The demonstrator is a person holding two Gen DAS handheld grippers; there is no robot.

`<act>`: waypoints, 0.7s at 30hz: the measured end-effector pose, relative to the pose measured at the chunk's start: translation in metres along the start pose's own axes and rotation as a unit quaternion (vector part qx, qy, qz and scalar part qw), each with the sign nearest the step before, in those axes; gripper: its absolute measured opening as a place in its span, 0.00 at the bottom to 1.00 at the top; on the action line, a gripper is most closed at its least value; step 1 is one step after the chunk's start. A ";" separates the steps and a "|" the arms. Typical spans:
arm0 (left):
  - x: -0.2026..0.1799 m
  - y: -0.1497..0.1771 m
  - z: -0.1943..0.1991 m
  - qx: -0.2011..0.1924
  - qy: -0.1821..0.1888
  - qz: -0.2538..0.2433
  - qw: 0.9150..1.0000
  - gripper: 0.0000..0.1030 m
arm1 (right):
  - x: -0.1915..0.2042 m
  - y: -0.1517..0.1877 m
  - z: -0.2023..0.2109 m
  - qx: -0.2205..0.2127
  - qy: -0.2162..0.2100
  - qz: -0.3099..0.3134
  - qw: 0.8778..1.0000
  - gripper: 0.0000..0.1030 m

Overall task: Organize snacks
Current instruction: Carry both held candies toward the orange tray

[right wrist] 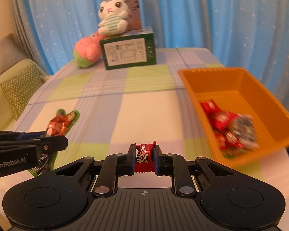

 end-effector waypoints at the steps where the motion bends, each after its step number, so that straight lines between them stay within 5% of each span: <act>1: -0.006 0.001 0.006 -0.001 0.002 -0.002 1.000 0.25 | -0.003 0.001 0.008 -0.001 0.004 -0.001 1.000 0.18; 21: -0.084 0.001 0.064 -0.004 0.045 -0.032 0.998 0.25 | -0.052 0.003 0.109 -0.018 0.056 -0.015 0.998 0.18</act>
Point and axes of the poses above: each gripper's, at about its wrist camera, not at the fingertips, and z roughly against the way its jaws point, x to its left, y to its underside, the point moved 3 cm from there along -z, roughly the way its jaws point, and after that the axes turned 14 degrees about -x, right-handed, at the moved point
